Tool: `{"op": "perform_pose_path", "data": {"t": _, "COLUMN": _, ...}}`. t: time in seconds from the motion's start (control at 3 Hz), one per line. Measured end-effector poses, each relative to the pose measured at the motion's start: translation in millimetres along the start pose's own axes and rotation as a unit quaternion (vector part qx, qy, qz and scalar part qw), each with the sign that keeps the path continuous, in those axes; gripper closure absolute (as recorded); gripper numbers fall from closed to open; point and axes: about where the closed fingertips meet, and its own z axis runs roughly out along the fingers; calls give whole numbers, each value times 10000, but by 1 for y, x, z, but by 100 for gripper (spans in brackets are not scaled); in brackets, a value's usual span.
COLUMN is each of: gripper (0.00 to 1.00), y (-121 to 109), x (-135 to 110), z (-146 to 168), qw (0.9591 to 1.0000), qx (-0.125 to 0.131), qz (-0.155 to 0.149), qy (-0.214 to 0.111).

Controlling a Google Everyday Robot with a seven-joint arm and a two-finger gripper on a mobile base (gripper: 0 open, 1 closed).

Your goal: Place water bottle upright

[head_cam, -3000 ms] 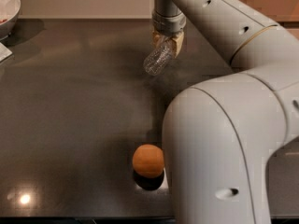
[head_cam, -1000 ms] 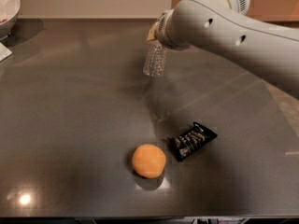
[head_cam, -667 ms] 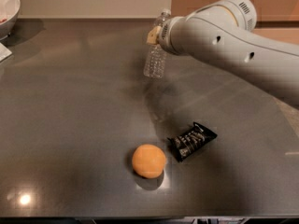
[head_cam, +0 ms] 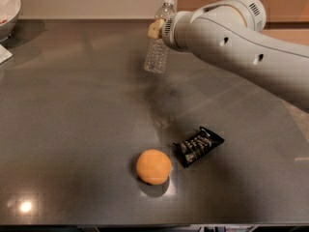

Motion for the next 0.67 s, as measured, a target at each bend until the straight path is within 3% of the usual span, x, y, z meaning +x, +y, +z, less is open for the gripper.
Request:
{"op": "perform_pose_path", "data": {"t": 0.33, "gripper": 100, "y": -1, "x": 1, "z": 0, "qw": 10000, "qx": 5, "qz": -59, "qy": 22}}
{"op": "perform_pose_path", "data": {"t": 0.67, "gripper": 100, "y": -1, "x": 1, "z": 4, "qw": 9983, "qx": 166, "qz": -527, "qy": 196}}
